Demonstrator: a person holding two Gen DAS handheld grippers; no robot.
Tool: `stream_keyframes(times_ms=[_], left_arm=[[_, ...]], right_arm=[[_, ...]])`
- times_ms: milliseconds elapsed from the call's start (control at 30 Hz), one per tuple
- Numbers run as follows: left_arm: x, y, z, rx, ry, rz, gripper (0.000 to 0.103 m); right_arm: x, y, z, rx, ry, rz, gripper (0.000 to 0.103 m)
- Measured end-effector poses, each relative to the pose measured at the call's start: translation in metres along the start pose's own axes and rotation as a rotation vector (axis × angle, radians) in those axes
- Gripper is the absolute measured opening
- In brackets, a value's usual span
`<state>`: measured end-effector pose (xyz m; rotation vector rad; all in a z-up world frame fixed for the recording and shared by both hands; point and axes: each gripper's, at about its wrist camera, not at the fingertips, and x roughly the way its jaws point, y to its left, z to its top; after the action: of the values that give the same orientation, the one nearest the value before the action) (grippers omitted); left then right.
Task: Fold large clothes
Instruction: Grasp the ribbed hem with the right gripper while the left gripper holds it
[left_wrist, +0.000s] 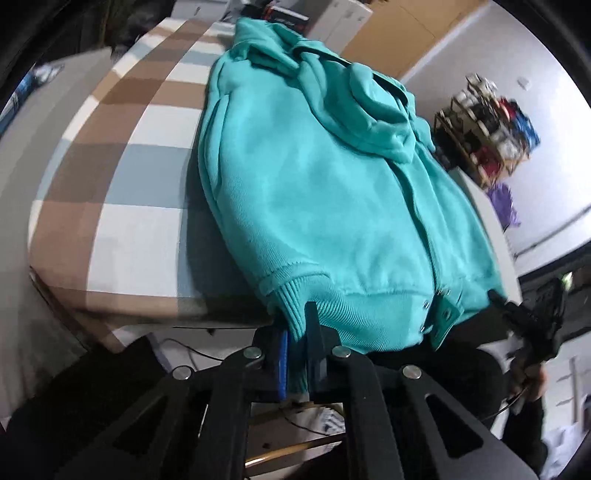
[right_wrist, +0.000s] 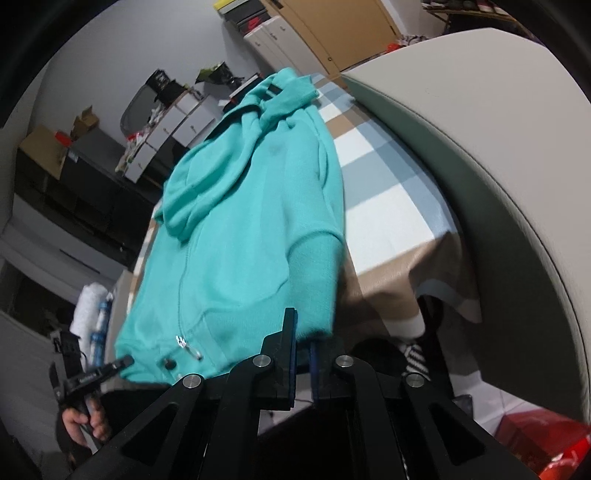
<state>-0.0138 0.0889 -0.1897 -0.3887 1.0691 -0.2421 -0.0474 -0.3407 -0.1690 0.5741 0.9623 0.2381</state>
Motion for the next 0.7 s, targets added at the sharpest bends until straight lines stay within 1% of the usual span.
stream_keyframes(times_ms=[67,100,167,200,233,267,300,367,433,467,500,533,567,600,667,700], left_arm=[[0.005,0.0,0.005,-0.033,0.018,-0.021,0.007],[0.008,0.0,0.006,-0.04,0.029,-0.036,0.012],[0.012,0.001,0.009,-0.06,0.044,-0.054,0.015],[0.013,0.002,0.01,-0.068,0.047,-0.064,0.016],[0.013,0.002,0.011,-0.072,0.05,-0.069,0.017],[0.011,0.003,0.01,-0.078,0.055,-0.073,0.018],[0.01,0.003,0.009,-0.088,0.055,-0.083,0.02],[0.008,0.006,0.008,-0.098,0.063,-0.102,0.024],[0.004,0.008,0.006,-0.111,0.062,-0.122,0.03],[0.002,0.009,0.004,-0.117,0.064,-0.14,0.041],[0.0,0.009,0.003,-0.127,0.068,-0.168,0.057],[-0.001,0.008,0.002,-0.13,0.068,-0.189,0.064],[-0.002,0.007,0.002,-0.129,0.064,-0.187,0.069],[-0.001,0.005,0.002,-0.126,0.061,-0.16,0.069],[0.004,0.004,0.005,-0.109,0.073,-0.098,0.07],[0.009,0.004,0.007,-0.108,0.084,-0.052,0.07]], right_arm=[[0.006,0.0,0.011,0.014,0.002,-0.021,0.011],[0.009,0.0,0.014,0.018,0.005,-0.015,0.012],[0.016,0.001,0.02,0.025,0.018,-0.004,0.022],[0.021,0.002,0.023,0.026,0.03,0.003,0.024],[0.025,0.003,0.024,0.025,0.041,0.006,0.029],[0.026,0.004,0.025,0.023,0.05,0.01,0.037],[0.028,0.005,0.026,0.025,0.056,0.021,0.04],[0.03,0.003,0.027,0.04,0.059,0.054,0.055],[0.03,0.0,0.027,0.07,0.056,0.089,0.059],[0.031,-0.001,0.027,0.077,0.057,0.094,0.059],[0.031,-0.002,0.027,0.079,0.058,0.098,0.059],[0.031,-0.002,0.026,0.075,0.055,0.099,0.058],[0.031,-0.002,0.026,0.068,0.054,0.098,0.056],[0.03,-0.002,0.025,0.061,0.052,0.091,0.054],[0.03,-0.002,0.025,0.052,0.042,0.066,0.039],[0.029,-0.004,0.024,0.06,0.036,0.055,0.036]])
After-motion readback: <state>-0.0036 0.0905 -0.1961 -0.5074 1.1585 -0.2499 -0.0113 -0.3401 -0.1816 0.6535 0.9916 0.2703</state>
